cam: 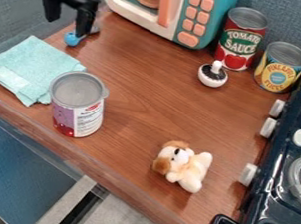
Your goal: Move the blue object to the top of the blue cloth
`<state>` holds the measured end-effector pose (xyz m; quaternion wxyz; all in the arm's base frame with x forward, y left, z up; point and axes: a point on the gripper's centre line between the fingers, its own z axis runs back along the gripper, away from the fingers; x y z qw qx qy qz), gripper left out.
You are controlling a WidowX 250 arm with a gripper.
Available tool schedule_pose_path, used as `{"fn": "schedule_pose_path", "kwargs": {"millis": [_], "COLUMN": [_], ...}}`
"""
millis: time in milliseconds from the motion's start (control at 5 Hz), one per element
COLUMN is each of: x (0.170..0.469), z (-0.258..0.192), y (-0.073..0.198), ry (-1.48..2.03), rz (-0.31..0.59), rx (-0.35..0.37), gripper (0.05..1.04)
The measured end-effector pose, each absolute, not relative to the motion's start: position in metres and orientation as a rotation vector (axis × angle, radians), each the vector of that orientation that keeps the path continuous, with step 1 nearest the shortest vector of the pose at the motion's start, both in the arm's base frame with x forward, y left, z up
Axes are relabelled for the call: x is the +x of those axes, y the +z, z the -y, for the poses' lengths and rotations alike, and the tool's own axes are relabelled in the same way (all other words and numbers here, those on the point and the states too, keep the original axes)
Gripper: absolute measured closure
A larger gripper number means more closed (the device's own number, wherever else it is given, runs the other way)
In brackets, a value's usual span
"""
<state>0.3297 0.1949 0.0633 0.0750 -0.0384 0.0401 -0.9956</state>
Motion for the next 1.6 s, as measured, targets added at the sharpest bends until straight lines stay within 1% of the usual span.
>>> {"fn": "schedule_pose_path", "kwargs": {"millis": [200,400,600,800,1000,1200,1400,1600], "x": [0.333,0.344,0.348,0.359,0.357,0.357,0.357,0.36], "z": [-0.197,-0.197,-0.2,-0.204,-0.21,-0.208,-0.203,-0.192], "y": [0.054,0.044,0.036,0.027,0.027,0.026,0.028,0.032], "ry": [-2.989,-2.997,-2.998,-3.021,-3.018,-3.024,-3.058,-3.116], "rz": [-0.082,-0.029,-0.019,0.003,-0.064,-0.074,-0.058,-0.052], "rx": [-0.124,-0.114,-0.115,-0.091,-0.109,-0.115,-0.148,-0.159], "gripper": [0.085,0.085,0.085,0.133,0.424,0.712,0.746,0.746]}}
